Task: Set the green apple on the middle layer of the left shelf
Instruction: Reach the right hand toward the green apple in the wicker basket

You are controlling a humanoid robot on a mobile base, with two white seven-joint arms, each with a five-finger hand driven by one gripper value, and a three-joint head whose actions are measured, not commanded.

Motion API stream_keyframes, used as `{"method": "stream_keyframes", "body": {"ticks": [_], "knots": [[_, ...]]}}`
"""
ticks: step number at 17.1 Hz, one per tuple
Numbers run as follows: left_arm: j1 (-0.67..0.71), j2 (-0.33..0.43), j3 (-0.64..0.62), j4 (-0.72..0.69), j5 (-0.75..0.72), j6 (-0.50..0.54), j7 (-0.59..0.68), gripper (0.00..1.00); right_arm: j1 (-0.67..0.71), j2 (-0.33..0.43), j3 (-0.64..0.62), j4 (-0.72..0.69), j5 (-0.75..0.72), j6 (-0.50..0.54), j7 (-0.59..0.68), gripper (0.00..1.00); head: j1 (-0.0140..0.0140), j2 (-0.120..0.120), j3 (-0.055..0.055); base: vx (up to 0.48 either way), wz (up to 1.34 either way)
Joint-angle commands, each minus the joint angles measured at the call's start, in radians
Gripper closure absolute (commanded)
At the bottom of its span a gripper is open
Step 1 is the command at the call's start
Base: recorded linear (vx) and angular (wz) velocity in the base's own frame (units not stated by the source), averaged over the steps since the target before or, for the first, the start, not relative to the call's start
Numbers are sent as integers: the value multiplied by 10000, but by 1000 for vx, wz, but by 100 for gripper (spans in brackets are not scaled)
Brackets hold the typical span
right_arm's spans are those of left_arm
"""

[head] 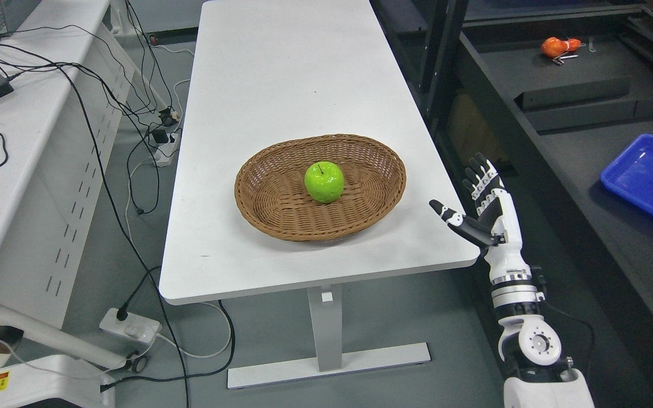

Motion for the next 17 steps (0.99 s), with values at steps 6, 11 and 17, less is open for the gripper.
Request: {"method": "stream_keyframes", "body": {"ticks": [6,11,17], "knots": [[0,175,0,-4,0,7,3,0,-296,-182,27,-57,1005,-1064,594,2,0,0,0,8,4],[0,175,0,-4,0,7,3,0,-987,-2008,887,-300,6123,-1480,902,0,0,0,0,0,0],[0,175,0,11,0,7,3,0,-1231,-2086,1346,-854,6030,-2801,2401,0,0,1,0,0,0]]}}
